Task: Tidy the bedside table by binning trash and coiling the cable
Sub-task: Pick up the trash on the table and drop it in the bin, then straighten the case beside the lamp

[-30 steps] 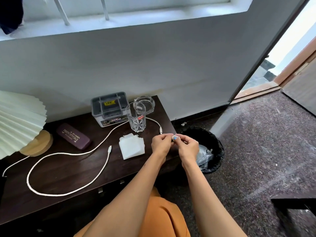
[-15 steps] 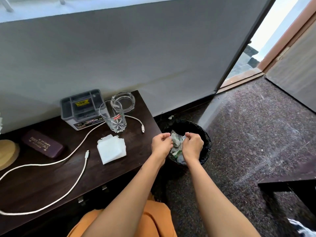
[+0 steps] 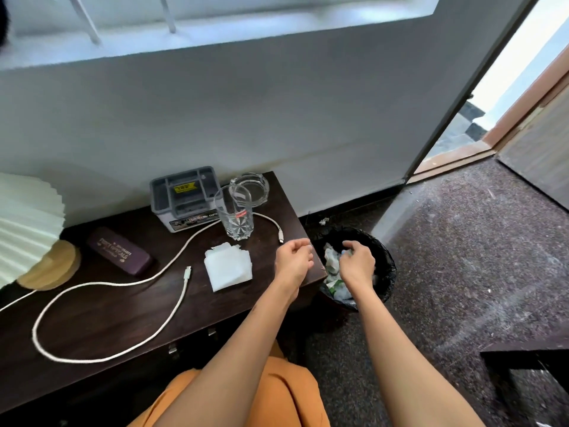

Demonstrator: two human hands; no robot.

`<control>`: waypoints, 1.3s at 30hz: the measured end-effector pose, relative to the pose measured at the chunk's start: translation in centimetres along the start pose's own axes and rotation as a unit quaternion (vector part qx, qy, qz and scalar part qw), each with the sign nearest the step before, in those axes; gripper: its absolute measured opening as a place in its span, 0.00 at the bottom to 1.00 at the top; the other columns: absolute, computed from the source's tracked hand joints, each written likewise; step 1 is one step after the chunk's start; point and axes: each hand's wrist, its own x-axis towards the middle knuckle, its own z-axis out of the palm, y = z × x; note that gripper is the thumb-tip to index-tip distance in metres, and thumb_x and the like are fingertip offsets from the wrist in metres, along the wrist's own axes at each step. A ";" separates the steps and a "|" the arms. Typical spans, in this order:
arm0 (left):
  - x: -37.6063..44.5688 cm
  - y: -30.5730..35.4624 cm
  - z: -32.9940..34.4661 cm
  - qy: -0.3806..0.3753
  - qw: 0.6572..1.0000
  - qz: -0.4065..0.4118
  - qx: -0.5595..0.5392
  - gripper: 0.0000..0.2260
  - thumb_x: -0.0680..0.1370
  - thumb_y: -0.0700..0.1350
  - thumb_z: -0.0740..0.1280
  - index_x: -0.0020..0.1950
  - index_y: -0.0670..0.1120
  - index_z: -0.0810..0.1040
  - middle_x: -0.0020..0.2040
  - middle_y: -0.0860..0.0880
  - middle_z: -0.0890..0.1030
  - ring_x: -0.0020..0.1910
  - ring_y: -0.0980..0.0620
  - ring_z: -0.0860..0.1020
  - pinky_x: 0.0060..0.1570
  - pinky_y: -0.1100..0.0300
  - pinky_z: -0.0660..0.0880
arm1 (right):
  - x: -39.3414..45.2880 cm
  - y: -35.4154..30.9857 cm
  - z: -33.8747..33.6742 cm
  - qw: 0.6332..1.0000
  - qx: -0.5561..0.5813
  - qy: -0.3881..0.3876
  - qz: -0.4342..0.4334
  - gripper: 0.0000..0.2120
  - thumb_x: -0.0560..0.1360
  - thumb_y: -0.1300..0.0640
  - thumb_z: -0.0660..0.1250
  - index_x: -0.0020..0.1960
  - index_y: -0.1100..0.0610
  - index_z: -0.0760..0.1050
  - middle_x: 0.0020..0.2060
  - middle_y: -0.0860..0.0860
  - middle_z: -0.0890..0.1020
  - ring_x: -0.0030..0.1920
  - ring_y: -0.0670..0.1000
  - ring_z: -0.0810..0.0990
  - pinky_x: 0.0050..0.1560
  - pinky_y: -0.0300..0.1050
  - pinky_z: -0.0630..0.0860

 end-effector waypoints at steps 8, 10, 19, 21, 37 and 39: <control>-4.6 2.0 -10.5 0.086 0.991 0.040 -0.092 0.10 0.77 0.36 0.62 0.58 0.40 0.73 0.42 0.46 0.78 0.39 0.53 0.76 0.38 0.62 0.74 | -7.1 -8.3 3.0 0.993 0.075 0.002 -0.095 0.14 0.75 0.62 0.61 0.59 0.59 0.76 0.54 0.61 0.80 0.55 0.60 0.78 0.58 0.47 0.71; -5.9 2.4 -14.2 0.122 0.985 0.042 -0.116 0.11 0.77 0.35 0.62 0.59 0.39 0.72 0.42 0.46 0.78 0.37 0.53 0.76 0.35 0.63 0.74 | -9.7 -10.3 4.3 0.989 0.080 -0.016 -0.127 0.14 0.75 0.63 0.61 0.59 0.60 0.76 0.53 0.61 0.81 0.54 0.59 0.78 0.57 0.46 0.70; -10.2 3.2 -27.1 0.221 0.961 0.053 -0.155 0.14 0.79 0.38 0.59 0.64 0.37 0.67 0.45 0.44 0.78 0.43 0.49 0.77 0.39 0.61 0.74 | -19.7 -16.3 9.8 0.963 0.050 -0.154 -0.213 0.13 0.75 0.60 0.64 0.59 0.60 0.76 0.53 0.57 0.82 0.53 0.55 0.80 0.56 0.42 0.71; -10.3 3.2 -28.7 0.226 0.961 0.056 -0.150 0.13 0.79 0.40 0.60 0.63 0.38 0.69 0.46 0.45 0.77 0.44 0.49 0.77 0.41 0.60 0.74 | -21.3 -17.3 11.0 0.957 0.036 -0.181 -0.225 0.14 0.74 0.60 0.65 0.60 0.60 0.75 0.53 0.57 0.82 0.52 0.55 0.81 0.57 0.43 0.71; -5.3 3.4 -35.1 0.254 0.965 0.060 0.013 0.17 0.78 0.39 0.61 0.67 0.41 0.70 0.64 0.42 0.76 0.62 0.44 0.76 0.65 0.47 0.71 | -22.2 -21.1 20.7 0.927 -0.138 -0.229 -0.265 0.22 0.71 0.54 0.70 0.61 0.60 0.69 0.58 0.59 0.77 0.60 0.60 0.75 0.56 0.50 0.72; -4.5 3.7 -35.4 0.252 0.963 0.071 0.061 0.17 0.78 0.37 0.59 0.68 0.41 0.69 0.65 0.42 0.75 0.63 0.45 0.75 0.67 0.49 0.69 | -21.8 -21.3 21.6 0.924 -0.160 -0.221 -0.267 0.22 0.71 0.54 0.70 0.62 0.60 0.68 0.59 0.58 0.75 0.61 0.60 0.74 0.58 0.51 0.72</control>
